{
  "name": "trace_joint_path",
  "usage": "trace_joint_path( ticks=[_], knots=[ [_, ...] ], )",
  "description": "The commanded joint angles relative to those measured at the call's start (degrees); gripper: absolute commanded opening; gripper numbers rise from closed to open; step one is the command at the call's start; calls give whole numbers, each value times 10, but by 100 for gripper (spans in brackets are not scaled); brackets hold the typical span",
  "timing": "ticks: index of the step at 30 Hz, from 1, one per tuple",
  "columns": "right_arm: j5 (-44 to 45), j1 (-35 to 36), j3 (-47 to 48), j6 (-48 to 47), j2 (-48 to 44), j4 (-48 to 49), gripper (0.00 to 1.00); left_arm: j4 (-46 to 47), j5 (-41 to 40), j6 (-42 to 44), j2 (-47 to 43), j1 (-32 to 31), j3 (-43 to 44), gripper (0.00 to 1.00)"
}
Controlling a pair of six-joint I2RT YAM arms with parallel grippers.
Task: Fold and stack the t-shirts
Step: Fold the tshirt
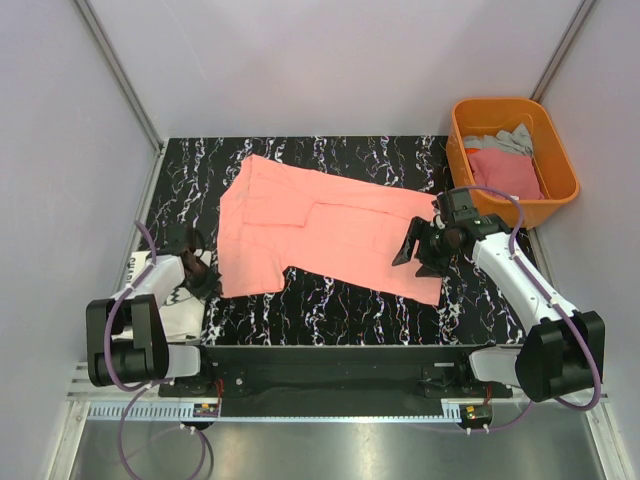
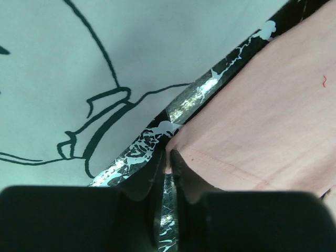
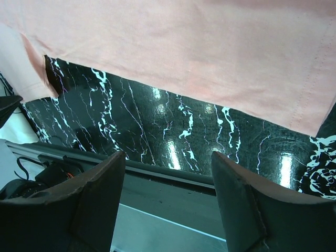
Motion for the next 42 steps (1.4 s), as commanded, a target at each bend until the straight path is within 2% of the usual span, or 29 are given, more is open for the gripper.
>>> trace_joint_path(
  ticks=[1, 3, 5, 7, 10, 16, 26, 32, 42],
  knots=[
    [-5, -1, -8, 11, -12, 9, 73, 10, -15, 16, -1, 16, -27, 9],
    [4, -1, -21, 23, -8, 10, 71, -2, -15, 22, -16, 20, -17, 0],
    [26, -2, -39, 49, -6, 8, 69, -8, -11, 31, -35, 19, -8, 0],
    [48, -3, -57, 85, -10, 9, 60, -11, 3, 36, -51, 18, -7, 0],
    [84, -13, -101, 135, -21, 14, 52, -12, 30, 41, -83, 18, -7, 0],
    [105, -92, -176, 207, -65, 42, 52, -17, 46, 49, -120, 17, -7, 0],
    [95, -170, -214, 206, -63, 61, 60, -30, 51, 58, -103, 17, 24, 0],
    [73, -204, -228, 200, -39, 87, 56, -31, 54, 63, -89, 16, 34, 0],
    [65, -208, -240, 209, -20, 107, 48, -34, 69, 70, -76, 17, 42, 0]
  ],
)
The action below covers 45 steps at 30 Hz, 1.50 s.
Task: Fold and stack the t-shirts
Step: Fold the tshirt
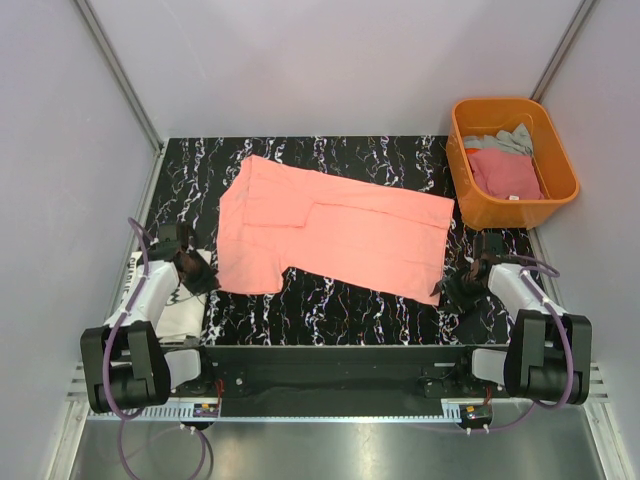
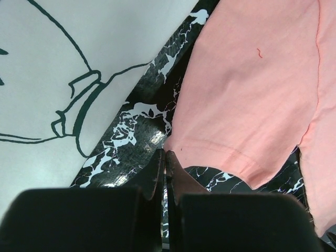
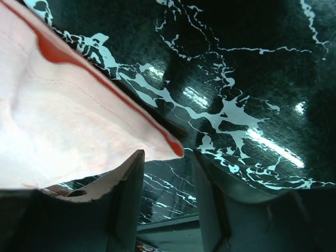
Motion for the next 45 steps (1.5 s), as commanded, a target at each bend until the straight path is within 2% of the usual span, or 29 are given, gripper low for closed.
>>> trace_joint_path(
  ticks=[1, 8, 9, 12, 16, 18, 31, 36, 41, 45],
  knots=[
    [-7, -2, -1, 15, -2, 14, 48, -3, 23, 10, 6, 2, 27, 0],
    [-15, -2, -1, 40, 33, 36, 44, -3, 25, 8, 6, 2, 38, 0],
    [-13, -2, 1, 45, 40, 35, 36, -3, 26, 8, 6, 2, 39, 0],
    [-7, -2, 1, 52, 38, 35, 29, -4, 31, 6, 2, 2, 41, 0],
    [-8, -2, 1, 51, 18, 15, 5, -8, 32, 1, -12, 2, 46, 0],
    [0, -2, 2, 50, 0, 3, 0, -8, 31, -3, -20, 1, 47, 0],
    [-28, -2, -22, 20, -63, -74, 0, -60, 2, -6, -63, 2, 68, 0],
    [-52, -2, -25, -4, -67, -74, 0, -72, -16, -2, -65, 3, 92, 0],
    [-39, -2, 6, -29, -52, -78, 0, -64, -2, 11, -21, 1, 153, 0],
    [-17, -2, 61, -48, -30, -80, 0, -40, 1, 14, 42, -13, 234, 0]
  ],
)
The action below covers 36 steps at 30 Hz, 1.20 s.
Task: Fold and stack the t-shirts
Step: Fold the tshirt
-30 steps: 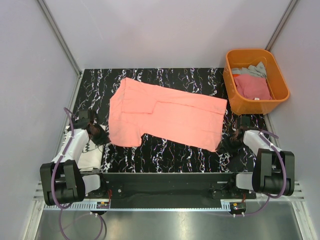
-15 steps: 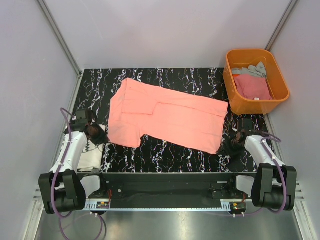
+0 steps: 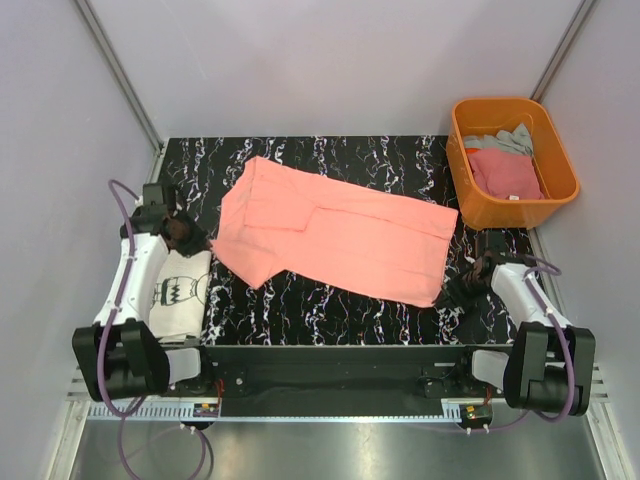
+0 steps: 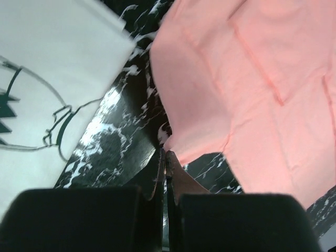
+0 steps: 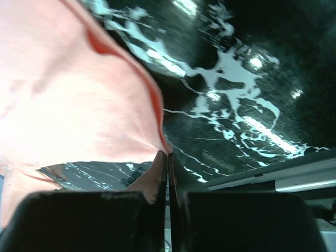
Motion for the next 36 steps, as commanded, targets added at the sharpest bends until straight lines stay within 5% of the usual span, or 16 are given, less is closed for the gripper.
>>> trace_joint_path(
  ticks=[1, 17, 36],
  knots=[
    [21, -2, 67, -33, 18, -12, 0, 37, 9, 8, 46, -12, 75, 0],
    [102, -2, 240, -151, 183, -5, 0, 65, 31, -59, 302, -87, 390, 0],
    [152, -2, 375, -192, 313, 10, 0, 114, 56, -104, 439, -87, 496, 0]
  ],
)
